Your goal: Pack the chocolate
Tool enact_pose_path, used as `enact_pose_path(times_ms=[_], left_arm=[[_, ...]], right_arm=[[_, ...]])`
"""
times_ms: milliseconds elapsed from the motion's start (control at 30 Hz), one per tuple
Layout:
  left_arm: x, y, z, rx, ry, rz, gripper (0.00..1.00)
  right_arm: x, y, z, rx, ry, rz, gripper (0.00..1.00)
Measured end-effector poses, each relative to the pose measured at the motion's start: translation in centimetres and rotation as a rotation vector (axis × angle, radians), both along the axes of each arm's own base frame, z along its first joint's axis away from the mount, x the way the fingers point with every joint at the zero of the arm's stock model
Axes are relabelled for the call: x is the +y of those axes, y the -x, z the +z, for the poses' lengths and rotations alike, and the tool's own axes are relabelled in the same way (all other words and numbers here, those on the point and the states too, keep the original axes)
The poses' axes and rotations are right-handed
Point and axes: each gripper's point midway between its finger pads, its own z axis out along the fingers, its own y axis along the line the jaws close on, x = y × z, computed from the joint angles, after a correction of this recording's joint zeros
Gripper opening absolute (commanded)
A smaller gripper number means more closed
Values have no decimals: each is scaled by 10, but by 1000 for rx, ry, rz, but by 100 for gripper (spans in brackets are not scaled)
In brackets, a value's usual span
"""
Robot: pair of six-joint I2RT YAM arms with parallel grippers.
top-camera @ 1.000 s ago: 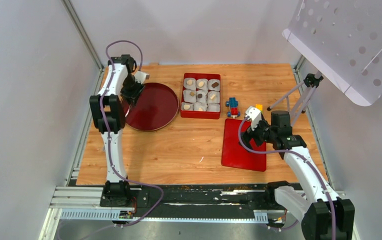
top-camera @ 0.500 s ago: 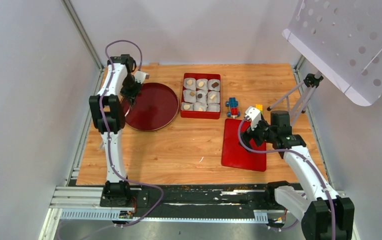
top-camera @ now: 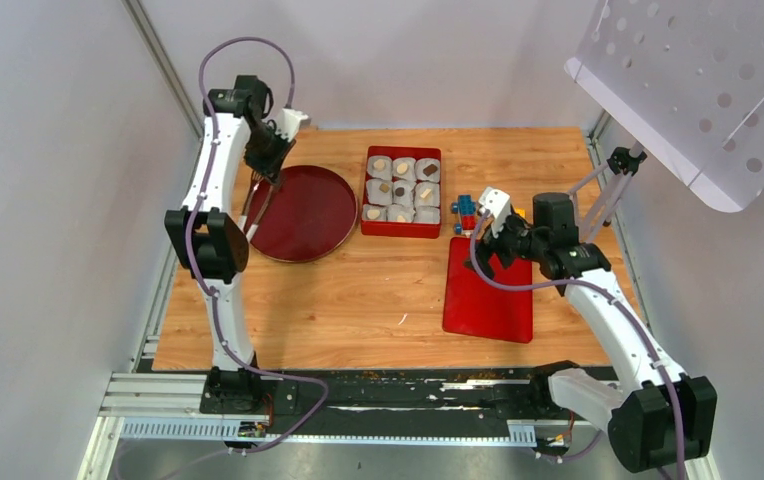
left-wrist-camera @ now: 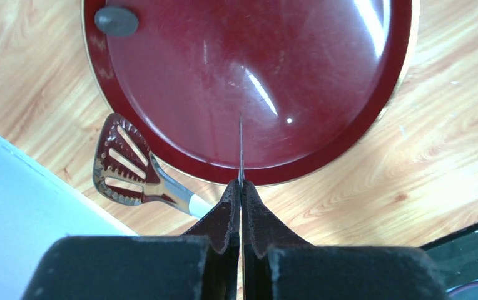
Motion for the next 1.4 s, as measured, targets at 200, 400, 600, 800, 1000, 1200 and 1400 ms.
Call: enact_pose_path(times_ms=[200,400,600,800,1000,1200,1400], left_arm=[[-33,16,23,-25,36,-83,0],[-46,26,31,-21,79,-113,0],[-76,66,56,-34,225,-261,0],[-120,109,87,-69,423,-452,0],[-174,141,91,-52,514,-642,0],[-208,159,97,-54,576,-755,0],[-220,163,100,-73,593,-799,0]], right_arm=[[28,-5,20,-53,-20,89,95],[38,-3,29,-73,-33,117,94],[53,-5,59,-112,-77,154,87],[93,-3,97,-139,-140,277,79],[144,-1,123,-143,-211,394,73],[177,-5,133,-122,-267,460,67],[189,-7,134,-75,-317,472,58]])
